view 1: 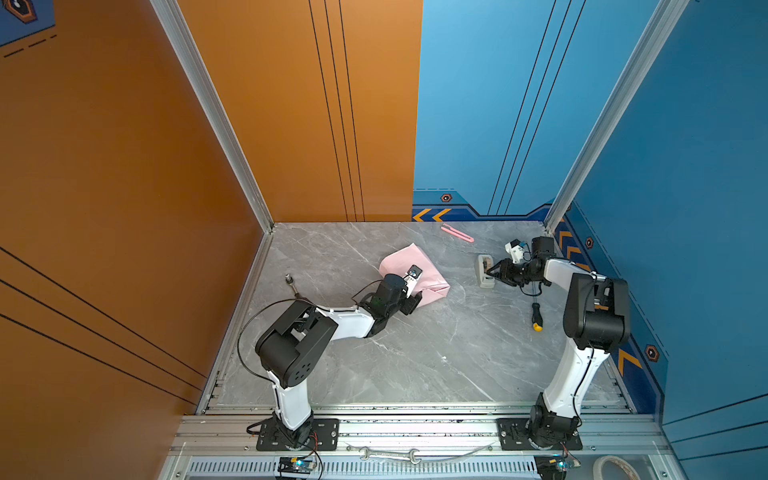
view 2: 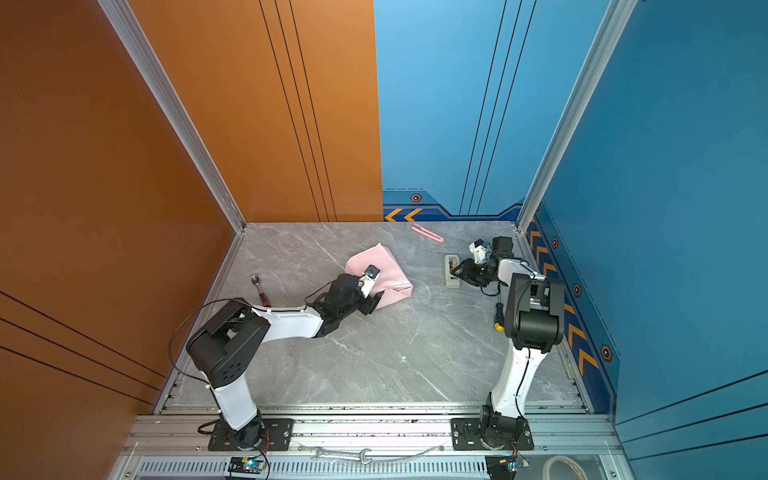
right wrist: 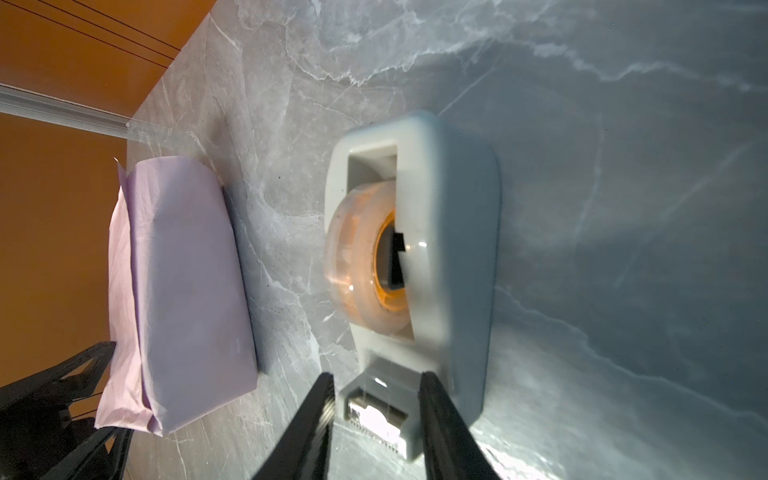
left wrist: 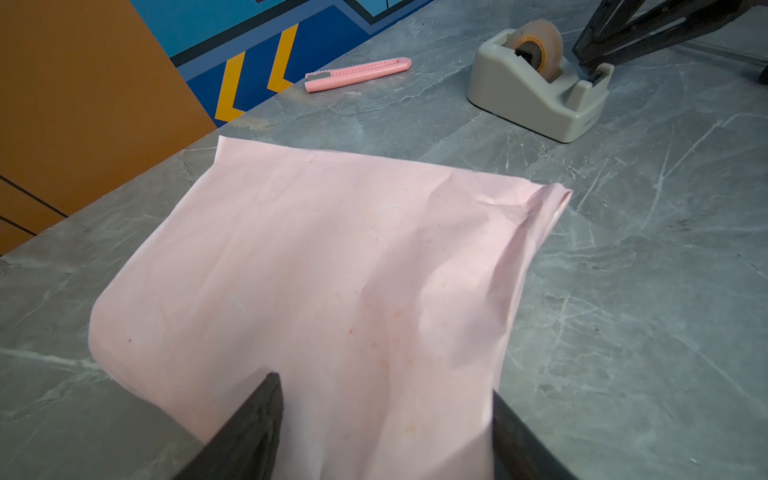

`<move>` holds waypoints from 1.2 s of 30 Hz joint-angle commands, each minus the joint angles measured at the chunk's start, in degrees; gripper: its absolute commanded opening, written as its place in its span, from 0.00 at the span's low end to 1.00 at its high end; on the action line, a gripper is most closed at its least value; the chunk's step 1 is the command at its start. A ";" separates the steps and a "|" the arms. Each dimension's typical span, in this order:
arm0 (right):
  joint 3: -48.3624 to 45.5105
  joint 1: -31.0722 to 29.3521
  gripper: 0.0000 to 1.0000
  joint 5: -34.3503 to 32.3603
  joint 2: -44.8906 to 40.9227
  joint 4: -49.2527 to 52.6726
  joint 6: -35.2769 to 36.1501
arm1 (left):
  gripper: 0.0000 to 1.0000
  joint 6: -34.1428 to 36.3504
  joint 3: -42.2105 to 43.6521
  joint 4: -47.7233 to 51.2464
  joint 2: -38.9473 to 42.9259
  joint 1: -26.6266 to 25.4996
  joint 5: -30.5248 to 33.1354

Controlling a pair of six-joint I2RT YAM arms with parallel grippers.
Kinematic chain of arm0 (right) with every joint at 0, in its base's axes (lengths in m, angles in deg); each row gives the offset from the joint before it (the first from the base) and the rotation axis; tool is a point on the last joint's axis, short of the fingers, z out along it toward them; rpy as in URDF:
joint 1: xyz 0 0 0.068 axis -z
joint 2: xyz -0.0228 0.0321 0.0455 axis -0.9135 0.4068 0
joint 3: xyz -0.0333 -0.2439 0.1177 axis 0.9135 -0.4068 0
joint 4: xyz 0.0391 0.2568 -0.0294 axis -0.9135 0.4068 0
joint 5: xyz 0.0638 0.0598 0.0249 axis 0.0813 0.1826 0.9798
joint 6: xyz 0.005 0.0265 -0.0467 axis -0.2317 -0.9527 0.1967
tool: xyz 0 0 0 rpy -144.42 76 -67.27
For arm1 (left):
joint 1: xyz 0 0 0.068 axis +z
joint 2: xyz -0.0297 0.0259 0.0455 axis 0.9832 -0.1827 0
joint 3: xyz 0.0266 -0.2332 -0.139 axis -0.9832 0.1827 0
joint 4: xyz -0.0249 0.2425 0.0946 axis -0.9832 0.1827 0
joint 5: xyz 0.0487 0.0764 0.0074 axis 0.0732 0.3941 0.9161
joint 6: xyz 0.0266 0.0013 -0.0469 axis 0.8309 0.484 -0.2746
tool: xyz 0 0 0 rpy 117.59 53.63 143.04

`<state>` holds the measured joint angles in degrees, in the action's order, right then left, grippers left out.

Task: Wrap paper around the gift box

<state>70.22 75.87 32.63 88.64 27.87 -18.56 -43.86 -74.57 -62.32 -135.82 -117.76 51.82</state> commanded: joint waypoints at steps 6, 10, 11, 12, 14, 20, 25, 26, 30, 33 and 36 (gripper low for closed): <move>3.20 0.72 0.33 6.18 3.30 1.31 1.12 | 0.69 -1.90 1.75 4.82 -0.32 1.53 -0.48; 4.30 0.67 0.34 6.68 5.72 1.96 0.88 | 0.69 -2.02 1.67 4.83 -0.47 1.60 -0.49; 4.48 0.69 0.34 6.85 6.00 2.04 0.91 | 0.69 -1.95 1.67 4.76 -0.47 1.66 -0.49; 4.70 0.77 0.34 7.21 6.27 2.18 0.88 | 0.69 -2.01 1.65 4.84 -0.50 1.64 -0.49; 5.45 0.76 0.34 8.17 7.11 2.78 0.98 | 0.69 -2.00 1.50 4.83 -0.58 1.70 -0.58; 7.15 0.94 0.34 9.58 8.89 4.73 1.20 | 0.69 -2.12 1.32 4.78 -0.67 1.81 -0.67; 8.83 1.03 0.35 9.66 10.22 7.84 1.61 | 0.69 -2.07 1.32 4.83 -0.72 1.98 -0.75; 8.94 0.96 0.37 7.53 9.98 8.92 1.60 | 0.69 -2.11 1.28 4.83 -0.74 1.90 -0.81; 7.81 1.12 0.39 1.23 7.59 11.27 2.85 | 0.68 -2.28 1.38 4.79 -0.72 1.98 -0.82; 7.98 1.27 0.39 -0.05 6.98 13.34 3.84 | 0.68 -2.13 1.17 4.83 -0.72 2.05 -0.94; 8.39 1.01 0.39 0.76 7.23 14.22 4.22 | 0.68 -2.21 1.14 4.84 -0.65 2.04 -0.95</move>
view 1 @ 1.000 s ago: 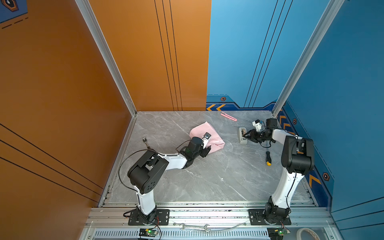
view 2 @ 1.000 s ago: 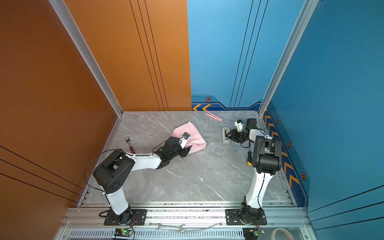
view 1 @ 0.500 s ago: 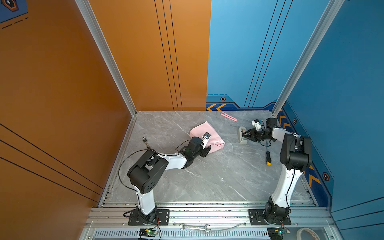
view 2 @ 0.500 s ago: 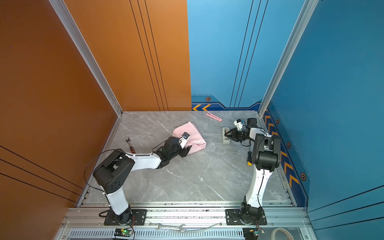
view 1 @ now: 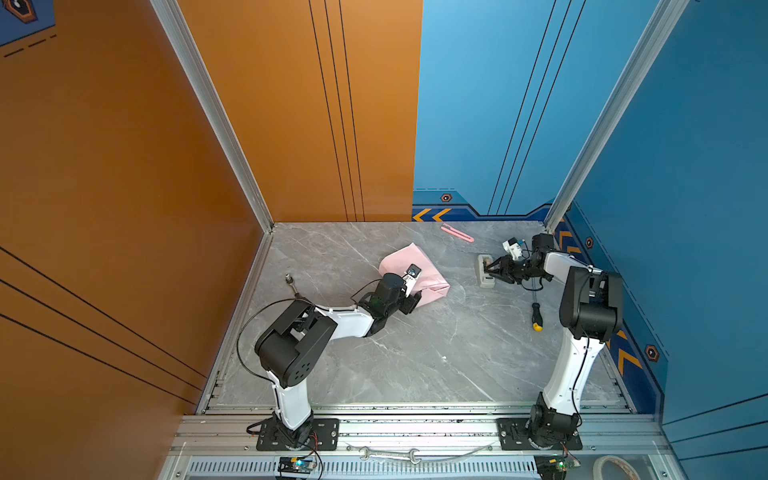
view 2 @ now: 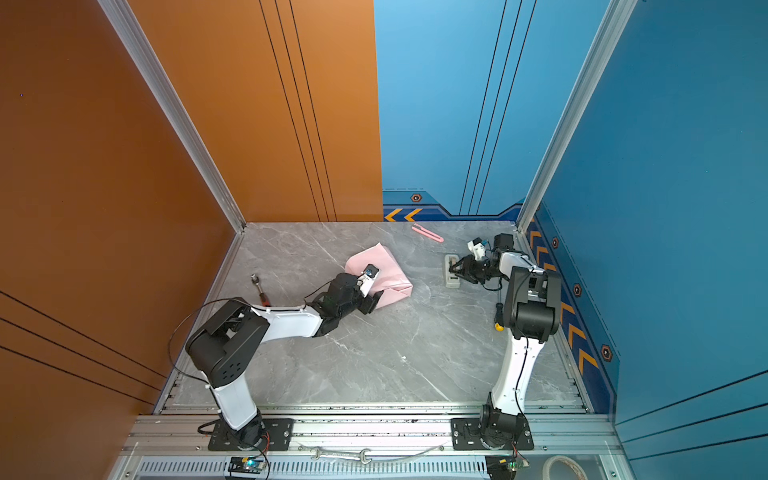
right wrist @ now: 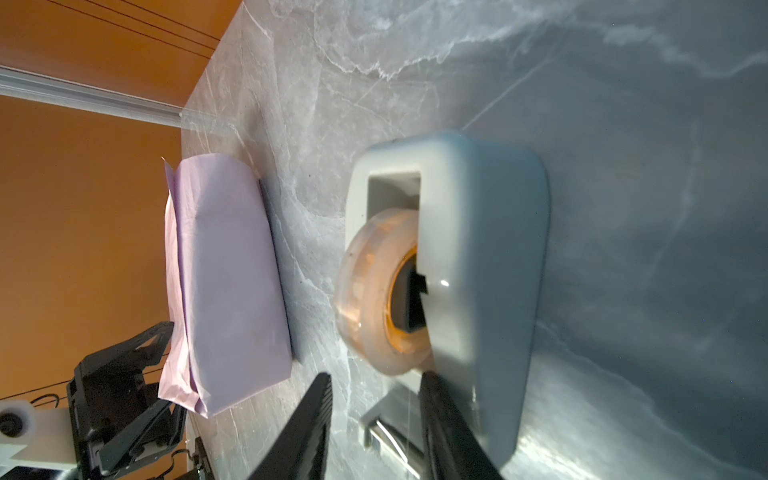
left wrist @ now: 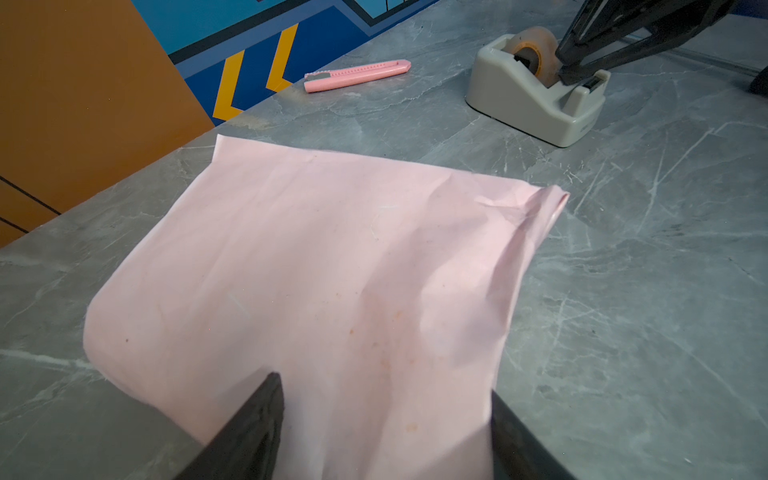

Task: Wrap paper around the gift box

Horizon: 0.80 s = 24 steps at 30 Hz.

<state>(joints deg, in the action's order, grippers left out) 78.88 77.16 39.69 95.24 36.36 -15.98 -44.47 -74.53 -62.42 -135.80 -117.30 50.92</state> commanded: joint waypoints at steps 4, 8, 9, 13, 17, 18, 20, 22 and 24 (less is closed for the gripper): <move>0.56 -0.92 0.37 -4.88 1.69 6.59 2.11 | 0.68 -1.51 1.16 4.94 -0.48 1.55 0.05; 2.07 -1.27 0.37 -1.81 3.59 7.50 2.15 | 0.68 -1.36 1.19 4.90 -0.45 1.62 -0.04; 2.26 -1.28 0.37 -1.35 3.92 7.56 2.04 | 0.68 -1.43 1.19 4.92 -0.47 1.61 -0.03; 2.78 -0.83 0.35 0.98 4.51 7.62 1.23 | 0.68 -1.46 0.99 4.86 -0.50 1.66 -0.25; 3.01 -0.63 0.33 4.31 5.11 7.56 1.02 | 0.68 -1.49 0.93 4.86 -0.56 1.72 -0.50; 3.08 -0.61 0.32 4.76 5.21 7.56 1.01 | 0.68 -1.51 0.86 4.85 -0.56 1.70 -0.47; 3.09 -0.44 0.29 5.68 5.30 7.50 0.95 | 0.68 -1.46 0.82 4.84 -0.52 1.70 -0.53; 3.27 -0.18 0.27 6.28 5.62 7.47 0.70 | 0.68 -1.57 0.83 4.84 -0.55 1.70 -0.56; 3.44 -0.17 0.26 6.97 5.98 7.39 0.50 | 0.68 -1.56 0.87 4.85 -0.44 1.70 -0.58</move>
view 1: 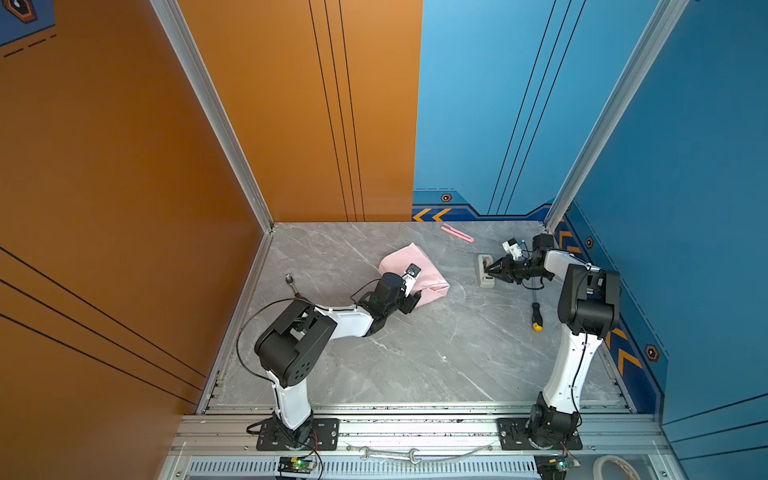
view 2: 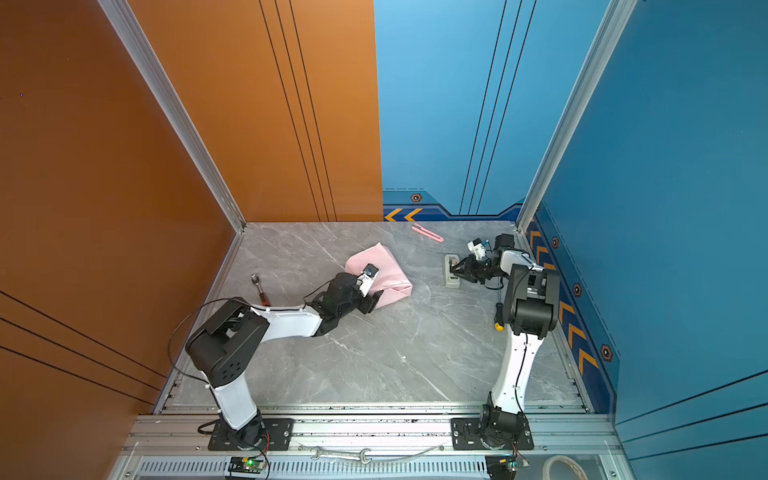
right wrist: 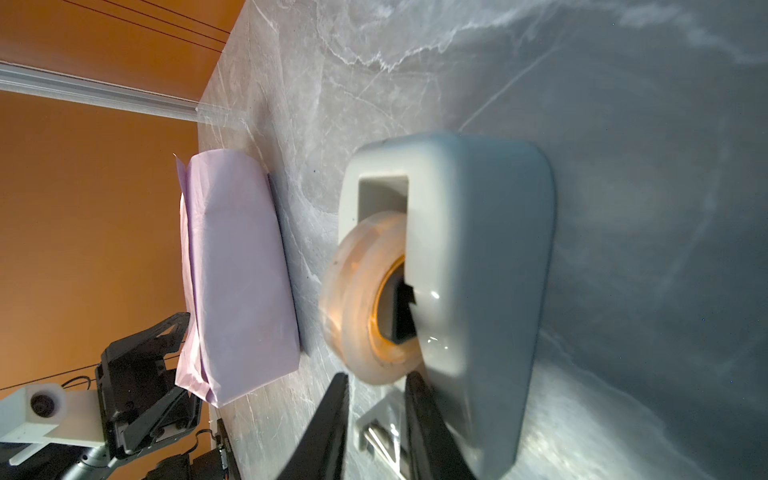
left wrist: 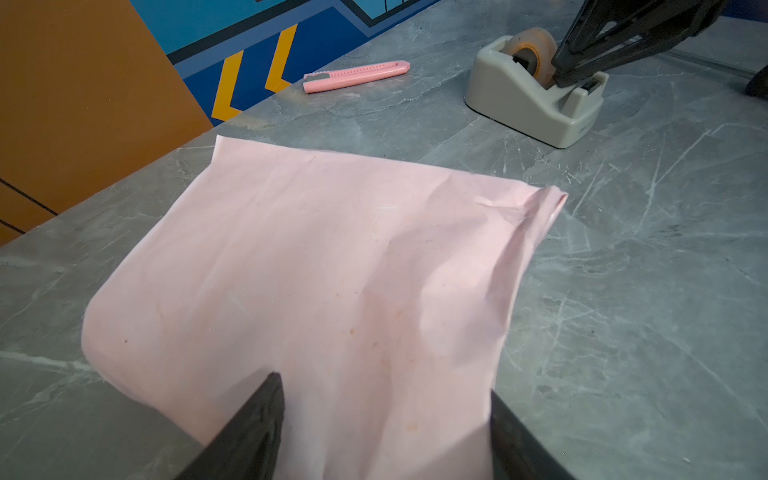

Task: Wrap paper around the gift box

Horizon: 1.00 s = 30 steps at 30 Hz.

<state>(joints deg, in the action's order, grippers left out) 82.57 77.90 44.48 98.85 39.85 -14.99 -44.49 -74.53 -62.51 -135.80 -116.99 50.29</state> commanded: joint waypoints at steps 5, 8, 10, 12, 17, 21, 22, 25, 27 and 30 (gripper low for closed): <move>-0.07 -0.96 0.25 4.31 3.07 3.58 -0.84 | 0.68 -1.66 0.97 4.95 -0.47 1.40 0.01; 0.15 -0.96 0.25 4.97 3.53 3.46 -1.09 | 0.68 -1.68 0.97 4.94 -0.46 1.39 -0.10; 0.46 -0.92 0.22 5.24 3.98 3.36 -1.41 | 0.68 -1.64 1.01 4.93 -0.39 1.39 -0.04; 0.74 -0.92 0.19 5.78 4.27 3.27 -1.63 | 0.68 -1.59 1.08 4.95 -0.31 1.39 -0.04; 1.02 -0.92 0.11 7.32 4.39 3.18 -1.74 | 0.68 -1.65 1.28 4.94 -0.28 1.39 0.15; 0.89 -0.78 0.00 9.15 3.70 3.10 -2.51 | 0.68 -1.60 1.29 4.98 -0.12 1.40 0.31; 0.78 -0.81 0.00 9.81 3.25 3.05 -2.55 | 0.68 -1.66 1.32 4.96 -0.10 1.40 0.34; 0.22 -0.82 0.00 9.64 1.51 2.93 -3.17 | 0.68 -1.62 1.45 5.02 0.09 1.40 0.33; -0.27 -0.57 0.00 9.15 0.31 2.63 -4.09 | 0.68 -1.70 1.45 5.02 0.14 1.39 0.34; -1.36 0.12 0.00 8.91 -1.40 1.11 -6.87 | 0.68 -1.69 1.61 5.01 0.39 1.32 0.43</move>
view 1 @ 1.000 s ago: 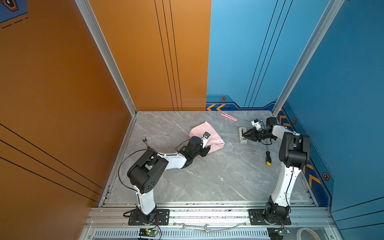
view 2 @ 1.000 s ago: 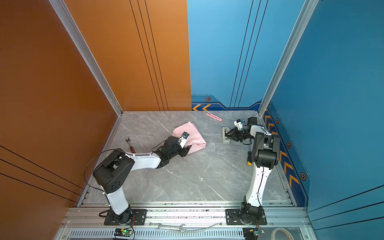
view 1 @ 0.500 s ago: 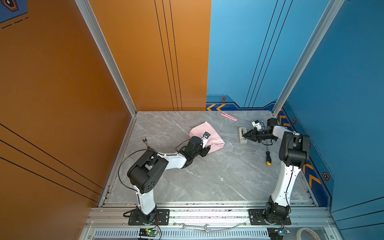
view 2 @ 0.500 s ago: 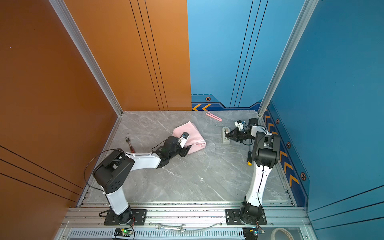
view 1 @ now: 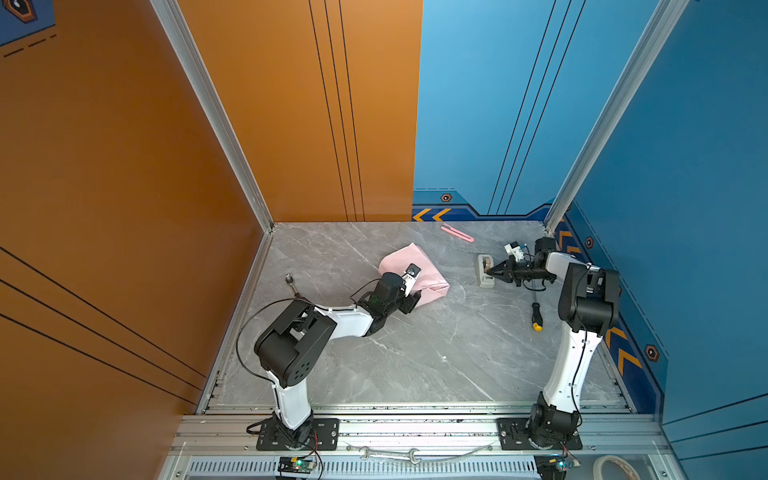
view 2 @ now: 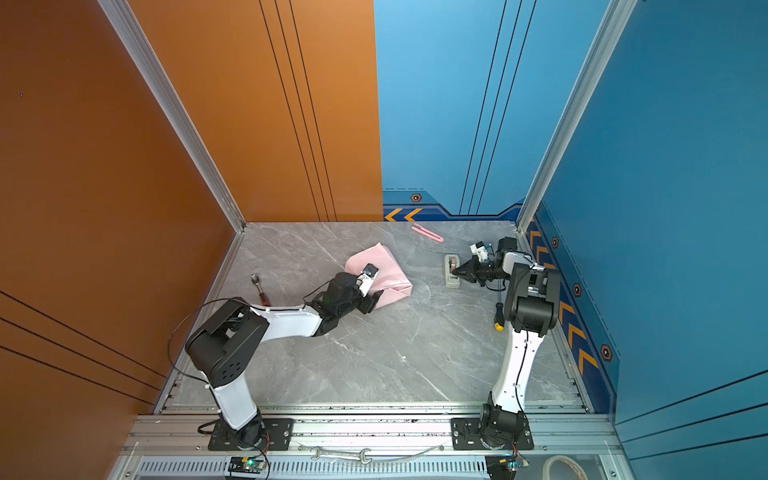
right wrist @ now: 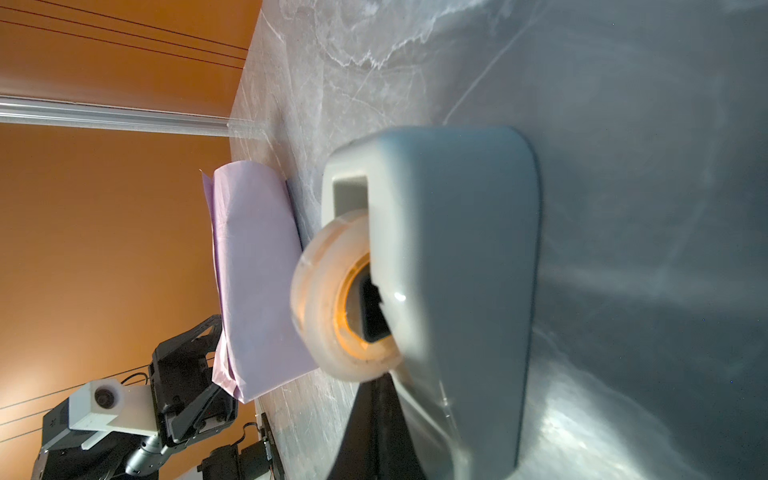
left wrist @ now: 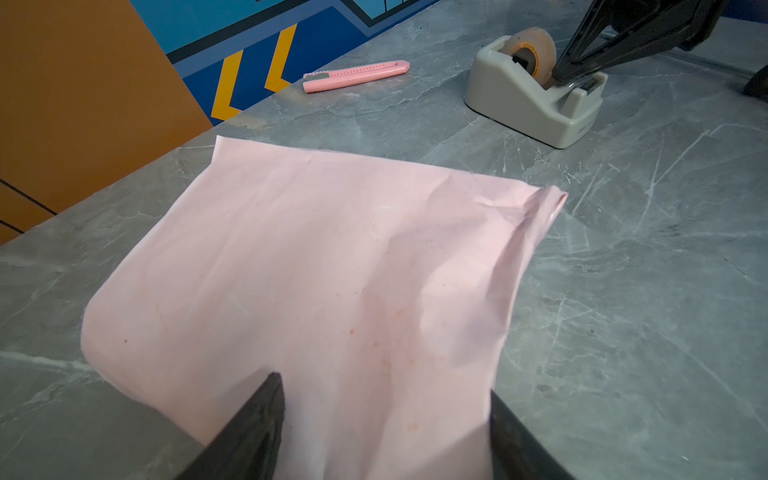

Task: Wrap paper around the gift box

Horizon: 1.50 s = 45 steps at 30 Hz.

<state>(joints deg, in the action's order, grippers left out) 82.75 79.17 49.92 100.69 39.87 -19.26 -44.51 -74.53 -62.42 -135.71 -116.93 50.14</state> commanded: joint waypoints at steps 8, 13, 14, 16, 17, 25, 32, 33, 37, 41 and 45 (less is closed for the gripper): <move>-4.27 -0.18 0.00 3.76 -6.54 -1.11 -6.54 | 0.67 -1.54 1.89 4.90 0.93 1.22 0.75; -7.62 0.24 0.00 3.77 -10.28 -4.32 -9.62 | 0.67 -1.56 2.05 4.82 1.28 1.25 0.90; -8.48 0.28 0.00 3.68 -11.11 -4.80 -10.06 | 0.67 -1.52 2.07 4.90 1.28 1.24 0.93; -10.12 0.45 0.00 3.66 -12.51 -5.25 -10.40 | 0.67 -1.45 2.07 4.88 1.35 1.24 1.02; -11.07 0.70 0.00 3.59 -13.26 -5.77 -10.61 | 0.67 -1.44 2.11 4.90 1.42 1.25 0.97; -17.29 1.82 0.00 2.60 -17.55 -7.21 -11.70 | 0.67 -1.57 2.16 4.86 1.37 1.16 0.78; -25.30 2.72 0.00 0.20 -21.51 -8.39 -11.97 | 0.67 -1.57 2.16 4.86 1.37 1.14 0.58; -26.33 2.93 0.00 -0.17 -22.02 -8.68 -12.14 | 0.67 -1.58 2.16 4.81 1.37 1.07 0.53; -29.65 3.38 0.00 -1.34 -23.47 -9.81 -12.74 | 0.67 -1.54 2.16 4.86 1.46 1.05 0.56; -32.79 3.40 0.00 -1.94 -24.35 -12.56 -14.16 | 0.67 -1.48 2.25 4.86 1.55 0.91 0.54; -36.01 3.30 0.00 -2.55 -24.41 -16.02 -16.16 | 0.67 -1.50 2.24 4.86 1.47 0.93 0.48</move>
<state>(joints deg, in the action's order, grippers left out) 48.87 82.29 48.55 77.54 25.93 -33.33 -44.91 -73.87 -61.92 -134.84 -116.86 50.16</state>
